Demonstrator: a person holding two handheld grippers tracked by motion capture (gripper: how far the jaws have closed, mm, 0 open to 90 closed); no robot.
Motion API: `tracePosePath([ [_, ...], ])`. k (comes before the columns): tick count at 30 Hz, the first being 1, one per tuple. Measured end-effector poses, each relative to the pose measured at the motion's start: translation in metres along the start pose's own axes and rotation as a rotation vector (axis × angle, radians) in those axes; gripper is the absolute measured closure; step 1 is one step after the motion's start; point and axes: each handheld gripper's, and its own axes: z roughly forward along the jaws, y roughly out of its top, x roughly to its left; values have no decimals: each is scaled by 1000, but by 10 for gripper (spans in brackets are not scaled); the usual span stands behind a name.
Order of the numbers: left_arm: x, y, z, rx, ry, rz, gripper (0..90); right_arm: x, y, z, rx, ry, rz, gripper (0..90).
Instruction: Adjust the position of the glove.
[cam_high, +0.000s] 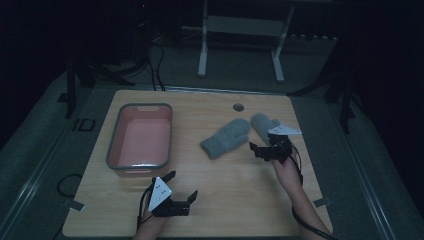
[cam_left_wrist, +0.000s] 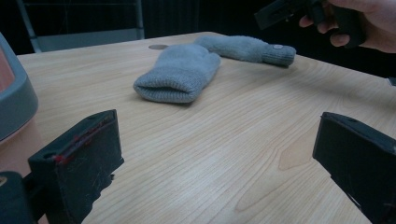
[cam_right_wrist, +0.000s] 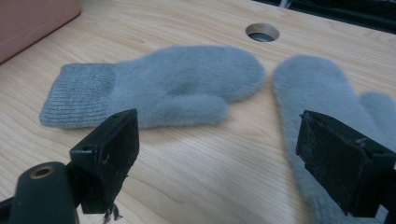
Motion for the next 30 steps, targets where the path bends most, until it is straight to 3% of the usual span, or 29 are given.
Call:
tracePosePath([
  [8, 0, 0, 0, -1, 0, 2, 15, 8, 8, 16, 12, 26, -8, 134],
  [9, 0, 0, 0, 1, 0, 2, 15, 11, 14, 25, 20, 29, 4, 133],
  [17, 0, 0, 1, 4, -2, 6, 15, 17, 27, 47, 34, 73, -11, 136],
  [30, 0, 0, 1, 10, -5, 4, 15, 24, 33, 88, 109, 101, -75, 206],
])
